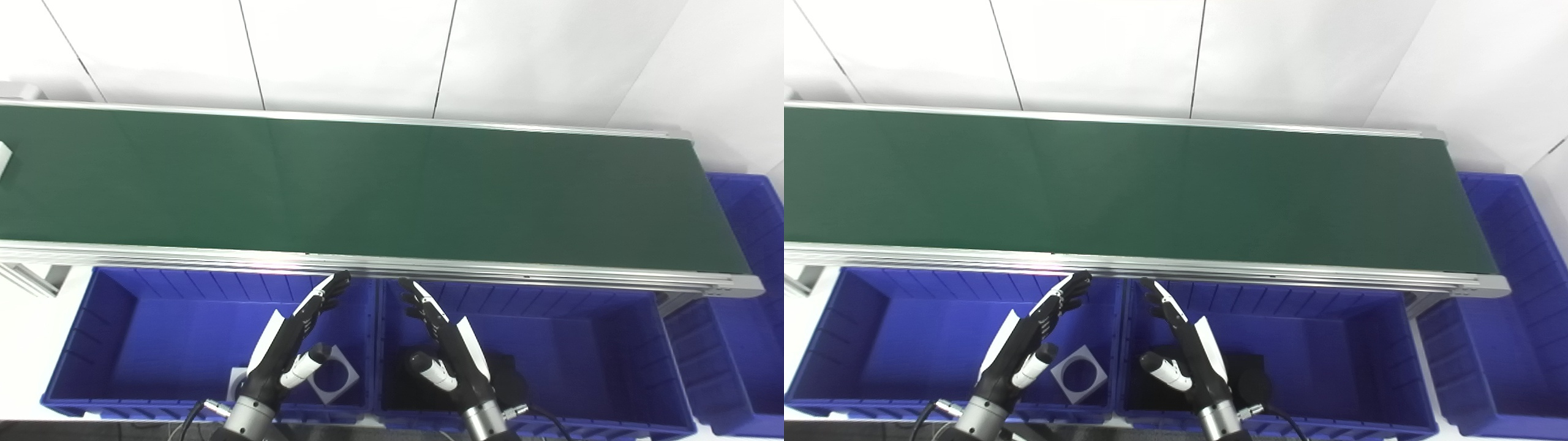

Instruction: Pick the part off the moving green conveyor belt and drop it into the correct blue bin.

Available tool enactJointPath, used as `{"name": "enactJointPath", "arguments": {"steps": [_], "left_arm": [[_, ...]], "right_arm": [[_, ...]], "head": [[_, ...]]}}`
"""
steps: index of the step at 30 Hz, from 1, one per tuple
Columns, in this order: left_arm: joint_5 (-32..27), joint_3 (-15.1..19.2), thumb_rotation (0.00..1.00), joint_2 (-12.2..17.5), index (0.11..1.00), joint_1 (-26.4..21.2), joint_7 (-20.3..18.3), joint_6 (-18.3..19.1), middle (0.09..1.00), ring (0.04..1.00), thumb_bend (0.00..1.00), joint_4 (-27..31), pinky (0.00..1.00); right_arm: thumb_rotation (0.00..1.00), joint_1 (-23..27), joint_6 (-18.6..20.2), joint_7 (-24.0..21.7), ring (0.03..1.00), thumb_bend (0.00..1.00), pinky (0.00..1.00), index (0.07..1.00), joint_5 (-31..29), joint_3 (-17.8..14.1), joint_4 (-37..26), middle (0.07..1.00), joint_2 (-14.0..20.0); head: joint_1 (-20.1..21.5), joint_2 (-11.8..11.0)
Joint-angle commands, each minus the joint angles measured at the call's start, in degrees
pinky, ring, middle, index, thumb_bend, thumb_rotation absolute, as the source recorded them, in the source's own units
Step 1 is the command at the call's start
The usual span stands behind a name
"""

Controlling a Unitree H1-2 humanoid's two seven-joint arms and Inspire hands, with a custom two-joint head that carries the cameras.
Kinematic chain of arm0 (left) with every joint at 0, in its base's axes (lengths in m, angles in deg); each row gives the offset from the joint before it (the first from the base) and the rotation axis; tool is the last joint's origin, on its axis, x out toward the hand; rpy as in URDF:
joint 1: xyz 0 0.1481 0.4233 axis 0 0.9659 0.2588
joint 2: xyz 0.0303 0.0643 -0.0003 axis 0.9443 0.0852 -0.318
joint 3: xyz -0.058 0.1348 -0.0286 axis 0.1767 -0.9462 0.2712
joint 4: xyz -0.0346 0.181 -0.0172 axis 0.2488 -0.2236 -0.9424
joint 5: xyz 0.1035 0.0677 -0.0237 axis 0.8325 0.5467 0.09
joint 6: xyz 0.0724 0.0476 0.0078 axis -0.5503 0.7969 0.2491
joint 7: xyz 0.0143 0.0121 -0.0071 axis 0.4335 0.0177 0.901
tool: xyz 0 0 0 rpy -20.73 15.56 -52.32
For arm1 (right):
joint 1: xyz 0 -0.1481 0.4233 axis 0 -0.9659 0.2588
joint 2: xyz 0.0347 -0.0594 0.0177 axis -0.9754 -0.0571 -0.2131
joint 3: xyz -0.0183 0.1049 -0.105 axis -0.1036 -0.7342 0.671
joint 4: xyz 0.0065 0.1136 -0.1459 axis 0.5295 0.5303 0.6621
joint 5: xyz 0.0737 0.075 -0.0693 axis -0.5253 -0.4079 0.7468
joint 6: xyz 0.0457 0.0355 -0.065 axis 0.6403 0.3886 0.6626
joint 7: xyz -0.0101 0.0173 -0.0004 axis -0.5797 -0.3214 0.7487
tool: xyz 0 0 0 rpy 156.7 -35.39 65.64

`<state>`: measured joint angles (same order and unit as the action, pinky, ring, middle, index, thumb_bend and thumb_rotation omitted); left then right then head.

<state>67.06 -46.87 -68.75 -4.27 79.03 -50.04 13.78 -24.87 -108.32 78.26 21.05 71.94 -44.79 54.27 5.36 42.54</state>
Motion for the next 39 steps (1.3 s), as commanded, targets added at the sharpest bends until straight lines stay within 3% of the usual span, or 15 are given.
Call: {"name": "enactJointPath", "arguments": {"steps": [1, 11, 39], "left_arm": [[-0.41, -0.02, 1.00, -0.08, 0.906, -0.46, 0.29, -1.88, 0.911, 0.913, 0.87, 1.00, 0.88], [1.52, 0.46, 1.00, -0.54, 0.892, -0.54, 2.03, -3.05, 0.893, 0.896, 0.82, 0.64, 0.86], [0.12, 0.08, 1.00, -0.26, 0.896, -0.41, 1.03, -2.43, 0.895, 0.896, 0.85, 0.90, 0.87]], "right_arm": [[1.00, 0.36, -2.74, 0.84, 0.900, 1.00, 0.84, 0.915, 0.69, -0.13, -1.18, 0.935, -0.49], [1.00, -0.07, -2.74, 1.65, 0.889, 0.96, 0.83, 0.903, 0.86, -0.63, -1.43, 0.926, -1.06], [1.00, 0.16, -2.74, 1.36, 0.890, 0.97, 0.83, 0.906, 1.19, -0.70, -0.64, 0.927, -1.08]], "head": [[-0.05, 0.09], [-0.07, 0.02], [0.15, -0.08]]}}
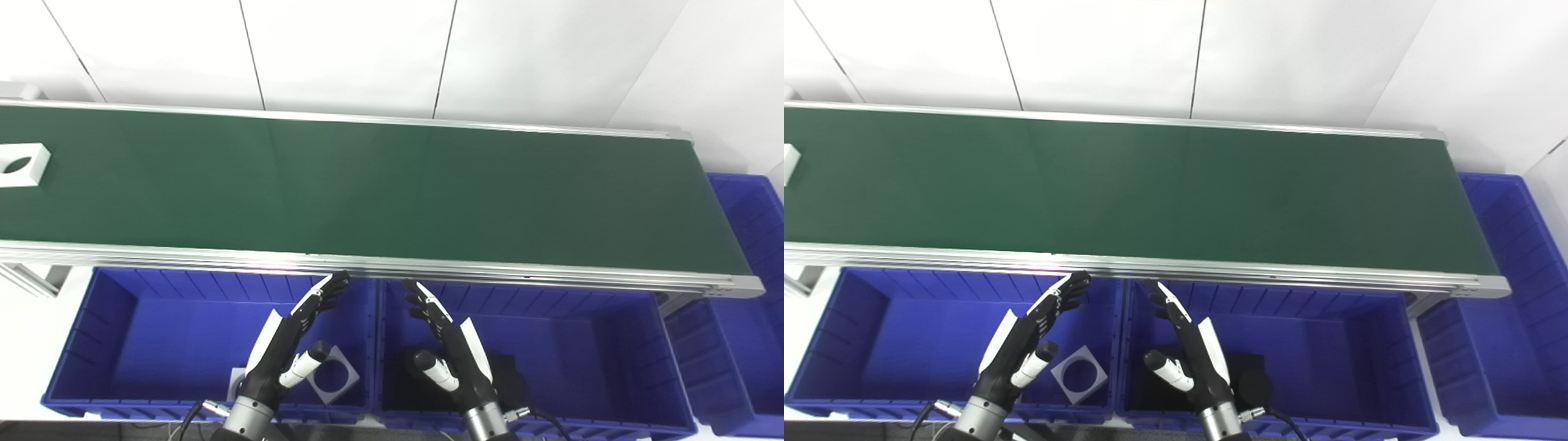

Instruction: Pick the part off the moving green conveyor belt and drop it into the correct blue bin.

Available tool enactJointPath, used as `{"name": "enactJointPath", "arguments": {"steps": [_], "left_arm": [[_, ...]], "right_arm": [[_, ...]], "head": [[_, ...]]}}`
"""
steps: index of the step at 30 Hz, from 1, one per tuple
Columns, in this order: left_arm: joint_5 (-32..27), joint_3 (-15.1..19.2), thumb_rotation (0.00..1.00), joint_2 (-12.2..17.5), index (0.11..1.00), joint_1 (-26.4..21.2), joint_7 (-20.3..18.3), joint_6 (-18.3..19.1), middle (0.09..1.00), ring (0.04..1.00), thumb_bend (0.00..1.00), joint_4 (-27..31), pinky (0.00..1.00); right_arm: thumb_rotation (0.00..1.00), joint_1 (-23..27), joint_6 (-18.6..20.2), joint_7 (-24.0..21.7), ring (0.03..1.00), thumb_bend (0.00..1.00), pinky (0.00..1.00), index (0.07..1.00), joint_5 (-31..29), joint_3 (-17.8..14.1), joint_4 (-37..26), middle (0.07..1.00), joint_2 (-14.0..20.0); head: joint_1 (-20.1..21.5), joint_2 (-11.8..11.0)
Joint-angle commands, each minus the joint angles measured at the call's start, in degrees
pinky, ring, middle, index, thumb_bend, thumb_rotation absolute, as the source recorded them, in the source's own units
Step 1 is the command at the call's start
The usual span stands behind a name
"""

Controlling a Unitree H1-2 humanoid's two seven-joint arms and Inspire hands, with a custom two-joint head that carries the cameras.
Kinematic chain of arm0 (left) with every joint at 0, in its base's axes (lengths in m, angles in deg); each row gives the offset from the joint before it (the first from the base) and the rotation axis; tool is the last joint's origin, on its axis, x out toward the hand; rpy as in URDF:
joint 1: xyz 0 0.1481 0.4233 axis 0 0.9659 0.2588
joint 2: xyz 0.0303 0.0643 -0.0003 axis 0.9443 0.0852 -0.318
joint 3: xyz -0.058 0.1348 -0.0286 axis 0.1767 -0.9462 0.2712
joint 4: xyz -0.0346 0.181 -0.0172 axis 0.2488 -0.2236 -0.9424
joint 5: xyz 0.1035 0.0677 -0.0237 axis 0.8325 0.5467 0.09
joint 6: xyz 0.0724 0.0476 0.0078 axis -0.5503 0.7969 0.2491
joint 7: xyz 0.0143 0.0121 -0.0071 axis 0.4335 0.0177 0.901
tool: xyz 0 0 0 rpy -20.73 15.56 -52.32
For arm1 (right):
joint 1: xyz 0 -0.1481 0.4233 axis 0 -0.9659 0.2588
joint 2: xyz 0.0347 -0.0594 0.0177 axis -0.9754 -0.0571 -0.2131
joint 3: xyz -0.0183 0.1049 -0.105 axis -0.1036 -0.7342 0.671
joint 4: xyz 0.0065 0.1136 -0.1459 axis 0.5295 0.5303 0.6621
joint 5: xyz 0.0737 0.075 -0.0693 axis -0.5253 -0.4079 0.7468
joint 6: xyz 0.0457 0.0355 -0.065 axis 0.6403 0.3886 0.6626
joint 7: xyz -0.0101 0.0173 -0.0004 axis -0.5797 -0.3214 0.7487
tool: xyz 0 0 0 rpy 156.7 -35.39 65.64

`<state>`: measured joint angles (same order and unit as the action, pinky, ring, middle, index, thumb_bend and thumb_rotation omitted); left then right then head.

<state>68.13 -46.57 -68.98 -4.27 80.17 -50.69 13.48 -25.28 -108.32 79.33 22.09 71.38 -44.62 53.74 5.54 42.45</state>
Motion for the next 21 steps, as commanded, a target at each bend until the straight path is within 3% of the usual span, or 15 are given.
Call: {"name": "enactJointPath", "arguments": {"steps": [1, 21], "left_arm": [[-1.01, -0.20, 1.00, -0.03, 0.896, -0.41, -0.14, -1.77, 0.895, 0.897, 0.85, 1.19, 0.87], [-1.10, -0.08, 1.00, 0.06, 0.897, -0.58, -0.42, -2.04, 0.896, 0.896, 0.83, 0.72, 0.86]], "right_arm": [[1.00, 0.58, -2.74, 0.25, 0.889, 0.97, 0.83, 0.905, 0.14, -0.16, -0.76, 0.926, -0.56], [0.99, 0.59, -2.74, -0.08, 0.883, 0.96, 0.82, 0.900, -0.15, -0.28, -0.56, 0.925, -0.83]], "head": [[0.02, 0.01], [0.08, -0.15]]}}
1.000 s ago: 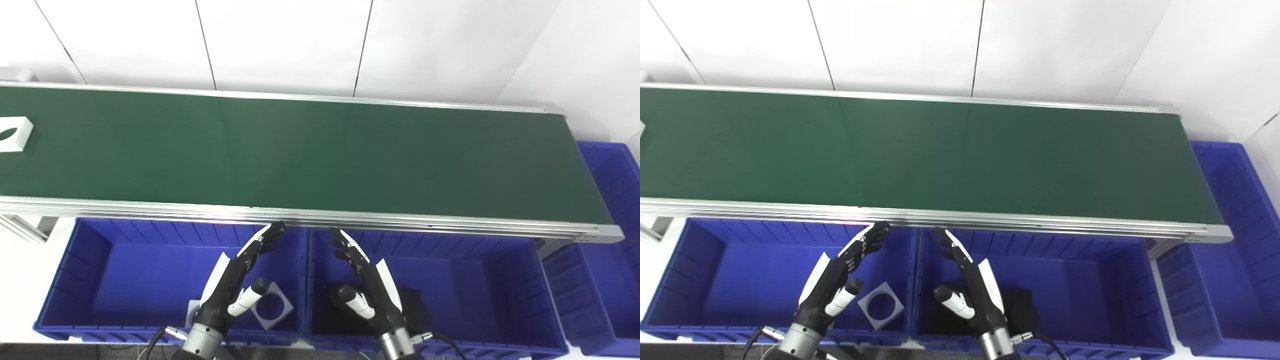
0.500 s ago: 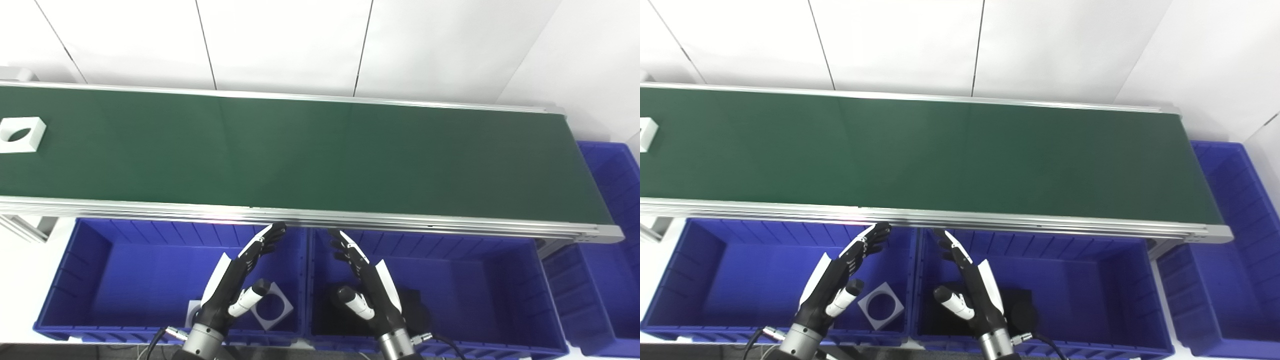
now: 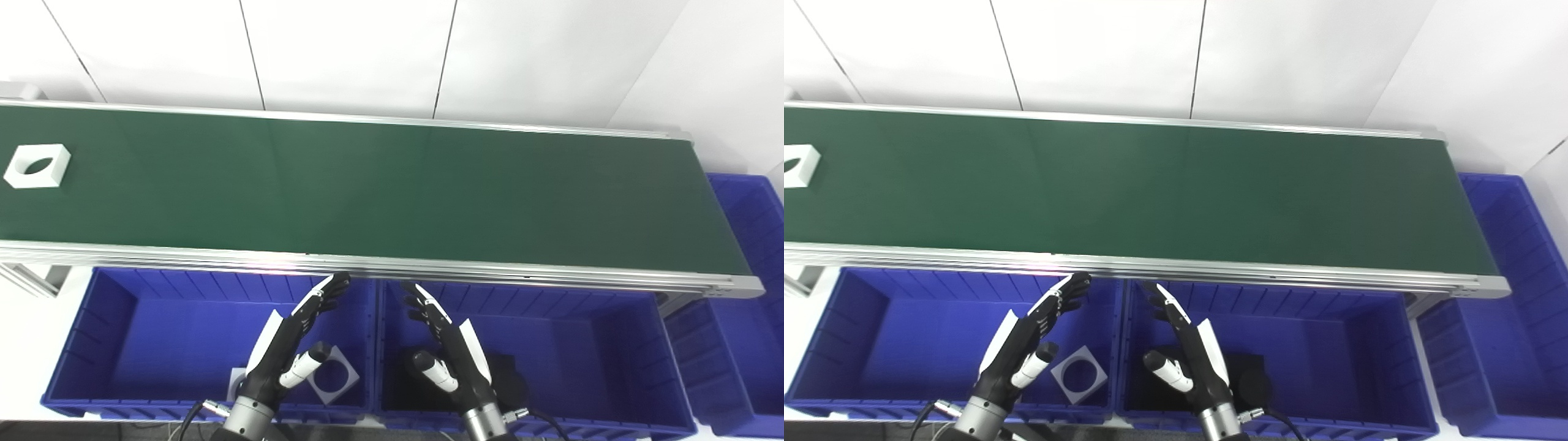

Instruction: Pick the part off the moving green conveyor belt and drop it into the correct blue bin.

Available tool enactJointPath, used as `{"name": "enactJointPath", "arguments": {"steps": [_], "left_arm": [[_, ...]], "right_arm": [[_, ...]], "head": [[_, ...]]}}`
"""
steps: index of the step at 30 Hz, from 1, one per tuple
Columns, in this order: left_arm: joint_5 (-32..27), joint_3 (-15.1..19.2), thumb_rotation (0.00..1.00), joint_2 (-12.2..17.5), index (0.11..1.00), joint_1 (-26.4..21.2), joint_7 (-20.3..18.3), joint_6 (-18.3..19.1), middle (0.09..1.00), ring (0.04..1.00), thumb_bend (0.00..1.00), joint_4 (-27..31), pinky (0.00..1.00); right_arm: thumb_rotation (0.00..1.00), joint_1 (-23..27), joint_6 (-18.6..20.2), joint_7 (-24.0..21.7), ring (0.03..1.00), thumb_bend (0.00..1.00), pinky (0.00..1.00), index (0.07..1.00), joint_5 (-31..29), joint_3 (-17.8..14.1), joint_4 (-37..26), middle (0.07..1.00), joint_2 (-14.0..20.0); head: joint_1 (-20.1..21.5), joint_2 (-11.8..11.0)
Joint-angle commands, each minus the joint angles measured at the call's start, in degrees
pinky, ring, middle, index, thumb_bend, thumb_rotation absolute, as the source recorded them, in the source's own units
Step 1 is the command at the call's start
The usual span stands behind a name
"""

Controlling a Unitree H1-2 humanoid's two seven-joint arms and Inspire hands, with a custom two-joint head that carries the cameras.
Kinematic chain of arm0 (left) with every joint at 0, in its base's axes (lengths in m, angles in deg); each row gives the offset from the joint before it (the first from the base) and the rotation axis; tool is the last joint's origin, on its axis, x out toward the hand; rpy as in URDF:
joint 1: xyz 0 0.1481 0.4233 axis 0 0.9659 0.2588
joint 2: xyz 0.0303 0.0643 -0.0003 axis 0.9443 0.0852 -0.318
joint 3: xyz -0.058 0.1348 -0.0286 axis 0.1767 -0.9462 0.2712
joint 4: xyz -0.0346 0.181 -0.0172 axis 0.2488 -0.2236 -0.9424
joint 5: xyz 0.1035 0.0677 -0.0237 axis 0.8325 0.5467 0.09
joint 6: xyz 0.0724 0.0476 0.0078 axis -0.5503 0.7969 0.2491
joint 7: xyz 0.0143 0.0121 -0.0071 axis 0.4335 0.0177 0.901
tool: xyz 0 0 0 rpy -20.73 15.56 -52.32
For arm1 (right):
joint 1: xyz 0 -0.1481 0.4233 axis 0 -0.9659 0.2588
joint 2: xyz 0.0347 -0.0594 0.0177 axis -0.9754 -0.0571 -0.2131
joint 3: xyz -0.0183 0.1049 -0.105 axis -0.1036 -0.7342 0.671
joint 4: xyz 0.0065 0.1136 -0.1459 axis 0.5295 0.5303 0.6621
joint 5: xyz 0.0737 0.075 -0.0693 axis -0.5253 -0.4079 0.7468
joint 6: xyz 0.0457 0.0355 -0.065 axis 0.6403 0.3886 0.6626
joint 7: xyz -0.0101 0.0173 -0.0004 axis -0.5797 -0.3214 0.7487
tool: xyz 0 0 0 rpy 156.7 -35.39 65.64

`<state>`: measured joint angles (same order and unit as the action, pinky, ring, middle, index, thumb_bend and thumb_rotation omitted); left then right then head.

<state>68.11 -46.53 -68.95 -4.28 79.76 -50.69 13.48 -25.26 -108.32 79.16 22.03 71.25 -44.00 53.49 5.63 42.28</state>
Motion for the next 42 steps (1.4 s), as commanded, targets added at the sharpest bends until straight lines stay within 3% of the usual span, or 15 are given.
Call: {"name": "enactJointPath", "arguments": {"steps": [1, 42], "left_arm": [[-1.10, -0.11, 1.00, 0.04, 0.897, -0.58, -0.04, -2.03, 0.897, 0.897, 0.83, 0.69, 0.87], [-2.14, -0.01, 1.00, 0.27, 0.902, -0.42, -1.04, -0.93, 0.901, 0.904, 0.88, 1.11, 0.88]], "right_arm": [[0.99, 0.57, -2.74, 0.11, 0.882, 0.96, 0.82, 0.900, -0.12, -0.14, -1.16, 0.925, -0.59], [0.95, 0.76, -2.74, -0.36, 0.873, 0.92, 0.81, 0.894, -0.95, 0.01, -0.86, 0.925, -0.90]], "head": [[-0.01, 0.03], [0.35, -0.04]]}}
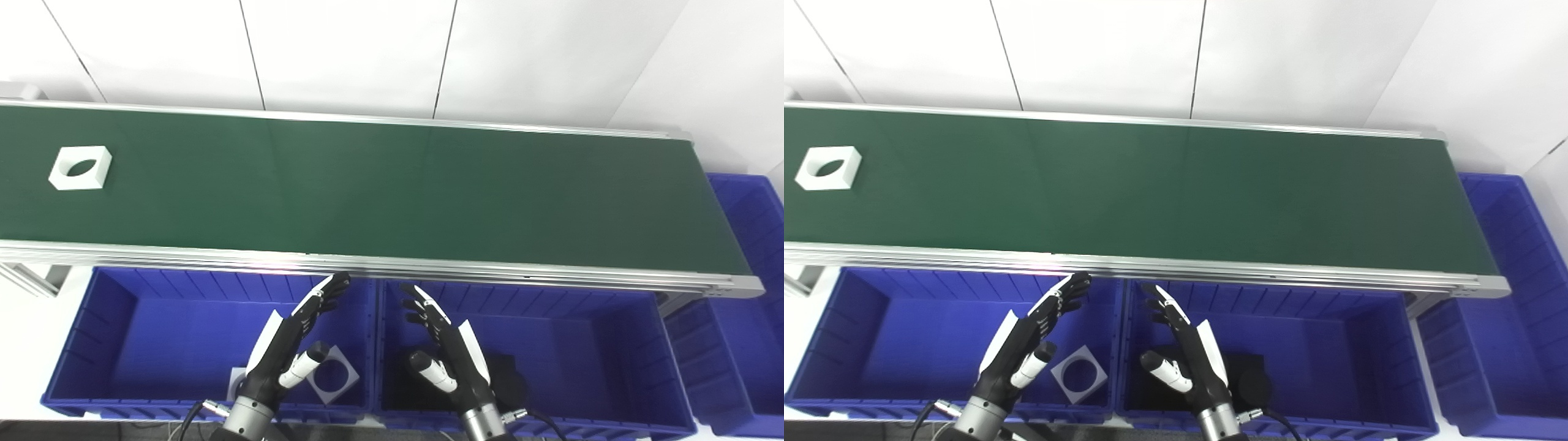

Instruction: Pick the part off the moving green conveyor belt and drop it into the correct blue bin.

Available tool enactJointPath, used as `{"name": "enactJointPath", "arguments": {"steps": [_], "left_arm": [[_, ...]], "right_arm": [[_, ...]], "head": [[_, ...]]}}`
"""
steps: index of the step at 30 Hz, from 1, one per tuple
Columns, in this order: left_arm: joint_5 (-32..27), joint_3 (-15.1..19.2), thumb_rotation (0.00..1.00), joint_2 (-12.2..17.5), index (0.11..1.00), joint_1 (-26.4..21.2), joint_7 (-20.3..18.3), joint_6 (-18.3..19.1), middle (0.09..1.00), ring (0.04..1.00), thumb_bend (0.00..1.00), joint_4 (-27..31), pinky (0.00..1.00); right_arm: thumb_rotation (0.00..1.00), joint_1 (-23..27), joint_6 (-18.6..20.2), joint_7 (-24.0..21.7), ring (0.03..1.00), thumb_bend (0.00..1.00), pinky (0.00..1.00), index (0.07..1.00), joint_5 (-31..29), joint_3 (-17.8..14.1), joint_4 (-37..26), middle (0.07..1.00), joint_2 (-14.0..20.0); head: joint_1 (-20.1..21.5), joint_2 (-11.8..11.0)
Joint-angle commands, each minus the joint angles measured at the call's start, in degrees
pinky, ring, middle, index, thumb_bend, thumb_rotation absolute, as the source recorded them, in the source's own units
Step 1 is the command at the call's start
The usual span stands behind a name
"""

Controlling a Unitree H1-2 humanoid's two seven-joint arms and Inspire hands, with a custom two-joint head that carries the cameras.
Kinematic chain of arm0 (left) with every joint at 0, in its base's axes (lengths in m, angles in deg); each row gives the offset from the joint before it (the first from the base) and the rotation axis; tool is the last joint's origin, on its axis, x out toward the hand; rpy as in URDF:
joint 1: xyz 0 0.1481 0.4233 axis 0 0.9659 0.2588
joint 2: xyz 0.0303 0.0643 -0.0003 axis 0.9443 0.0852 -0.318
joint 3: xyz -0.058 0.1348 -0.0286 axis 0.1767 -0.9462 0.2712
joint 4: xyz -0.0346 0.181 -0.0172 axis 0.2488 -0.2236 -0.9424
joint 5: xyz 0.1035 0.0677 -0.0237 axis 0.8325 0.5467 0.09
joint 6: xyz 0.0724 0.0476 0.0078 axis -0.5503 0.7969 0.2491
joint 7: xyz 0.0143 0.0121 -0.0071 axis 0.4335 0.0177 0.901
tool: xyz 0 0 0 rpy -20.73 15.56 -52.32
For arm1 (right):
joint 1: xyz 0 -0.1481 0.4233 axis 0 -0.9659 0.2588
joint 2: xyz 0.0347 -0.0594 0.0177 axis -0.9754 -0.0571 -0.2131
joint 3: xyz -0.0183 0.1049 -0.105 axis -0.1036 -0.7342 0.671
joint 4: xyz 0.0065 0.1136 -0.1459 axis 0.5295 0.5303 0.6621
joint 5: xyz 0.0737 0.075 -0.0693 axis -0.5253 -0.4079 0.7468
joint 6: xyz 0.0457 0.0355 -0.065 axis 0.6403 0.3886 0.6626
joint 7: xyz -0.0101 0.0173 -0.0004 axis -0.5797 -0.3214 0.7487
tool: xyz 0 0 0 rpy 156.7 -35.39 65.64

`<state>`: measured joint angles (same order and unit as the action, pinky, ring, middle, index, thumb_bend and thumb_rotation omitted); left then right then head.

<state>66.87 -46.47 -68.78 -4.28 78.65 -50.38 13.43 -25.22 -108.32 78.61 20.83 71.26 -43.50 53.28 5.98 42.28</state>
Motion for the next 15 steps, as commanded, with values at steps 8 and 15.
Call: {"name": "enactJointPath", "arguments": {"steps": [8, 15], "left_arm": [[-0.97, -0.05, 1.00, 0.04, 0.903, -0.30, -0.18, -1.22, 0.900, 0.903, 0.88, 1.31, 0.88], [-1.07, -0.05, 1.00, -0.04, 0.899, -0.37, -0.25, -1.49, 0.898, 0.900, 0.86, 1.06, 0.87]], "right_arm": [[0.96, 0.58, -2.74, -0.02, 0.875, 0.93, 0.81, 0.895, 0.22, 0.02, -1.42, 0.926, -0.71], [0.95, 0.53, -2.74, -0.38, 0.880, 0.92, 0.81, 0.899, 0.07, 0.09, -1.54, 0.931, -0.60]], "head": [[0.07, 0.07], [0.04, 0.04]]}}
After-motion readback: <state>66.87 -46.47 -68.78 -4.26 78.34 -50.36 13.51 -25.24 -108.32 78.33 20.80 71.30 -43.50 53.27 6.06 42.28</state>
